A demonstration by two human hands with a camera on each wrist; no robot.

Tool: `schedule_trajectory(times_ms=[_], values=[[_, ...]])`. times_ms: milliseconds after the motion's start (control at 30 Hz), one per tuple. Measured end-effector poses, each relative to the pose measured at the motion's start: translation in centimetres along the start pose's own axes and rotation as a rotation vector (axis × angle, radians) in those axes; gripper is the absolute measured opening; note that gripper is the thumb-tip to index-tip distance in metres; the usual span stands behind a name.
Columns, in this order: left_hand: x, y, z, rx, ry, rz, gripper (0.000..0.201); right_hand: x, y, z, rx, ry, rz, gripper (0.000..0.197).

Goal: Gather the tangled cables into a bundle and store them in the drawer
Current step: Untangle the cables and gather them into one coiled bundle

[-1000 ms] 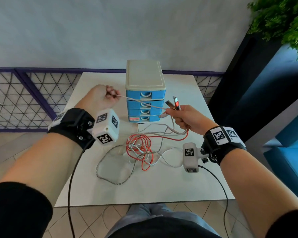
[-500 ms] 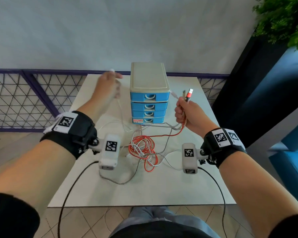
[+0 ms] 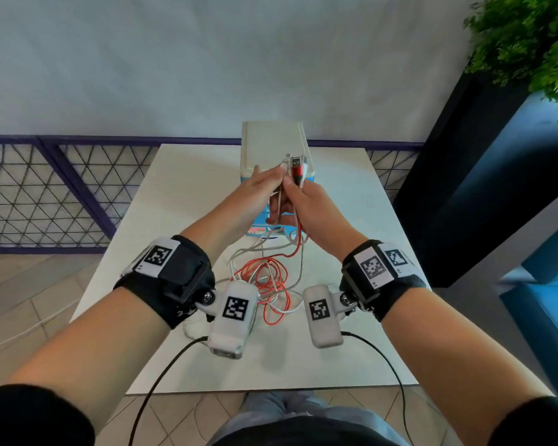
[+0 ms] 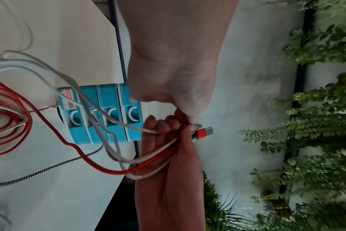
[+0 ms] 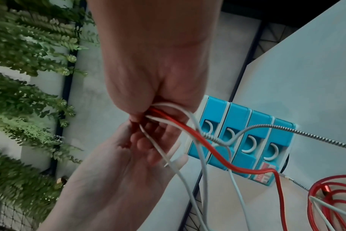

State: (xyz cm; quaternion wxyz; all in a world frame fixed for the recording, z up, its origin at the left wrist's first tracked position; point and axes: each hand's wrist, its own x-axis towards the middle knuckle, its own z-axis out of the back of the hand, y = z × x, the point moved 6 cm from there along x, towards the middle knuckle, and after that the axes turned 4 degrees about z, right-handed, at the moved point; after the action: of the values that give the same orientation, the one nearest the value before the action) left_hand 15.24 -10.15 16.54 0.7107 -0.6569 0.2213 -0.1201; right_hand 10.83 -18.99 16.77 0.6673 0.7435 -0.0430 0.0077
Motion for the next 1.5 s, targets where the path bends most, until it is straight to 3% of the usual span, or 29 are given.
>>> schedule_trajectory(times_ms=[133,200,267,367,500,633,767,867,967,1067,1200,1333,1400,1500], values=[[-1.4,0.4,-1.5,-0.191,0.073,0.102,0.060,0.4,-0.2,0.2,-0.073,-0.048,-0.004,0.032],[-1.9,0.2,-2.4,-0.171,0.131,0.039,0.066,0.7,0.2,0.7,0.025,-0.142,-0.002,0.031],[-2.6,0.0,-3.2,0.100,0.205,-0.098,0.044,0.9,0.6,0.9,0.277,-0.186,-0.025,0.029],[-2.8,0.4,-3.1,0.452,0.169,-0.198,0.014,0.8,0.7,0.5,0.495,-0.151,-0.072,0.030],[-2.3,1.0,-2.6,0.563,0.090,-0.294,0.016,0.7,0.1,1.0,0.502,-0.164,-0.116,0.031],[-3.0,2.2,-3.0,0.987,0.089,-0.396,0.041,0.7,-0.5,2.8,0.536,-0.234,-0.144,0.032],[-3.2,2.3,-3.1,0.751,0.129,-0.382,0.044,0.8,-0.5,3.0,0.625,-0.220,-0.111,0.034],[-3.2,2.4,-3.9,0.463,0.260,-0.229,0.044,0.8,0.0,2.4,0.684,-0.161,-0.062,0.034],[-3.7,2.1,-4.9,0.213,0.399,-0.162,0.046,0.9,0.2,1.9,0.821,-0.132,-0.039,0.032],[-3.2,2.4,-4.1,0.296,0.410,-0.139,0.046,1.1,0.3,2.7,0.857,-0.145,-0.018,0.034],[-3.0,4.1,-1.8,0.470,0.395,-0.074,0.048,1.3,0.3,5.5,0.772,-0.280,-0.011,0.036],[-3.3,5.8,0.3,0.229,0.339,0.044,0.039,1.0,1.1,7.9,0.623,-0.395,-0.015,0.035],[-2.8,6.0,1.0,0.173,0.268,0.081,0.039,0.7,1.4,7.5,0.491,-0.371,-0.035,0.032],[-2.1,5.6,1.8,0.261,0.160,0.075,0.040,0.4,1.4,5.7,0.373,-0.210,-0.115,0.021]])
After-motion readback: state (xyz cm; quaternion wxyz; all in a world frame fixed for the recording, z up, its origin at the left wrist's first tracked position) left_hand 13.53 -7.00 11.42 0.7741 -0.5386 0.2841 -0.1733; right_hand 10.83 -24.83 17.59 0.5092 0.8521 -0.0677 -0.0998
